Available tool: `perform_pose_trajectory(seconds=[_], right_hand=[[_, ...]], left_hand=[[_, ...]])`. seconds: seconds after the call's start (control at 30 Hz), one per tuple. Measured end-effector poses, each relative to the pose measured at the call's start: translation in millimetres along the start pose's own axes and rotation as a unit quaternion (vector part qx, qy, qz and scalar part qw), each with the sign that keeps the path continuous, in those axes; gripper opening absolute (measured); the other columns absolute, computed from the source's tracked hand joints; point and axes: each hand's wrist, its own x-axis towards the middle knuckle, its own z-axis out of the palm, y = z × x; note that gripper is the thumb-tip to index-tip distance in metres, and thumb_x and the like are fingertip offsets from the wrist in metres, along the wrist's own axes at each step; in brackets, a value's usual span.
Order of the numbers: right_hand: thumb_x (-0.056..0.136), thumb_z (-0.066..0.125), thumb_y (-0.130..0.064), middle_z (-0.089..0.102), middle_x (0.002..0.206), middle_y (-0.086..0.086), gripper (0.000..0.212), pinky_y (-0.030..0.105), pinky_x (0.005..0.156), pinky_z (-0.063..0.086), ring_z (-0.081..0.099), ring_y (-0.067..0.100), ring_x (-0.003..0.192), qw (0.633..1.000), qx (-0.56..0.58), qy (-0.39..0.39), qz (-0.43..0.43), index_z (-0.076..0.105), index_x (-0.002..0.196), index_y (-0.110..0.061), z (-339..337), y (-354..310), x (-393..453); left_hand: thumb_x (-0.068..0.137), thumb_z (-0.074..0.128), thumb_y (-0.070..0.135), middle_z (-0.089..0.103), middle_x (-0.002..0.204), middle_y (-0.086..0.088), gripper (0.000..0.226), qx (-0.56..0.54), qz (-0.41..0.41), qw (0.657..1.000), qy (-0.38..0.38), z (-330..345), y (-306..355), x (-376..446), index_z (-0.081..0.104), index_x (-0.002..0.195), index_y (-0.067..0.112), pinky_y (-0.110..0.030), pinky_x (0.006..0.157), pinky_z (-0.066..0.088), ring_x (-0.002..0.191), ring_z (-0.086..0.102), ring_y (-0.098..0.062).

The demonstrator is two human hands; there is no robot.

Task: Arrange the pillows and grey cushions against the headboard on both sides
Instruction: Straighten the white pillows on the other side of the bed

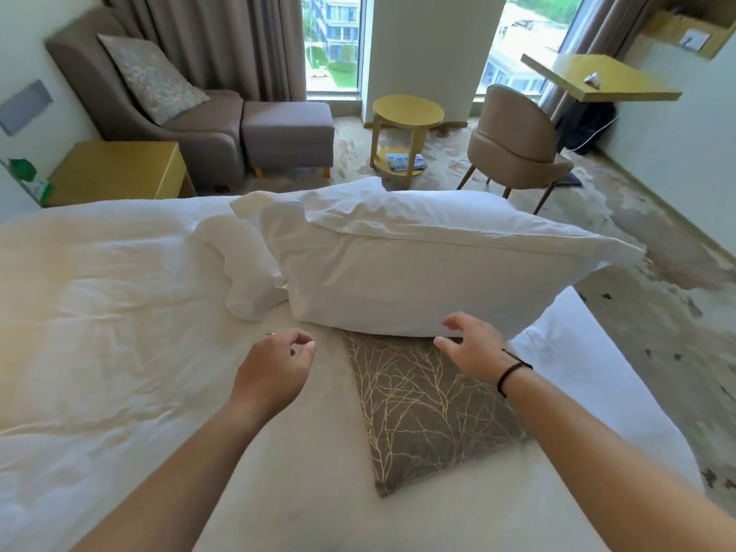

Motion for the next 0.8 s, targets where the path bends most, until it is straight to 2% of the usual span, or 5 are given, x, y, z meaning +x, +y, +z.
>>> perform_pose_trajectory(seconds=[0.23, 0.33, 0.4, 0.6, 0.8], right_hand=[[0.081, 0.065, -0.054, 0.030, 0.156, 0.006, 0.077, 0.047, 0.116, 0.022, 0.029, 0.026, 0.142, 0.978, -0.179, 0.091, -0.055, 0.033, 0.145, -0.024, -79, 51, 171], [0.066, 0.063, -0.075, 0.012, 0.163, 0.004, 0.108, 0.052, 0.118, 0.005, 0.009, 0.024, 0.149, 0.970, -0.232, 0.070, -0.030, 0.017, 0.151, -0.029, -95, 70, 216], [0.055, 0.059, -0.085, 0.018, 0.161, 0.002, 0.120, 0.053, 0.118, 0.003, 0.014, 0.022, 0.148, 0.971, -0.233, 0.051, -0.021, 0.015, 0.151, -0.030, -95, 77, 232], [0.059, 0.062, -0.082, 0.056, 0.137, 0.005, 0.104, 0.045, 0.108, 0.033, 0.052, 0.029, 0.124, 0.977, -0.202, 0.048, -0.050, 0.038, 0.143, -0.025, -71, 86, 233], [0.075, 0.068, -0.064, 0.067, 0.103, 0.002, 0.061, 0.036, 0.080, 0.045, 0.062, 0.026, 0.095, 0.981, -0.150, 0.109, -0.056, 0.061, 0.115, -0.019, -45, 99, 196]], left_hand=[[0.091, 0.059, 0.036, 0.064, 0.094, 0.010, 0.008, 0.061, 0.000, 0.998, 0.017, 30, 45, 70, 0.067, 0.094, 0.035, -0.032, 0.073, 0.045, 0.088, 0.058, -0.013], [0.091, 0.060, 0.034, 0.062, 0.103, 0.012, 0.012, 0.076, 0.013, 0.997, 0.009, 49, 65, 96, 0.066, 0.101, 0.032, -0.031, 0.076, 0.044, 0.094, 0.057, -0.010], [0.091, 0.061, 0.032, 0.061, 0.106, 0.012, 0.014, 0.082, 0.023, 0.996, 0.001, 60, 76, 109, 0.066, 0.104, 0.031, -0.032, 0.079, 0.045, 0.100, 0.057, -0.011], [0.091, 0.063, 0.031, 0.060, 0.119, 0.010, 0.024, 0.121, 0.048, 0.991, -0.016, 88, 99, 147, 0.063, 0.114, 0.028, -0.032, 0.079, 0.043, 0.089, 0.056, -0.014], [0.081, 0.070, 0.040, 0.033, 0.155, 0.003, 0.069, 0.257, 0.103, 0.959, -0.059, 111, 124, 188, 0.038, 0.142, 0.034, -0.048, 0.108, 0.036, 0.141, 0.031, -0.027]])
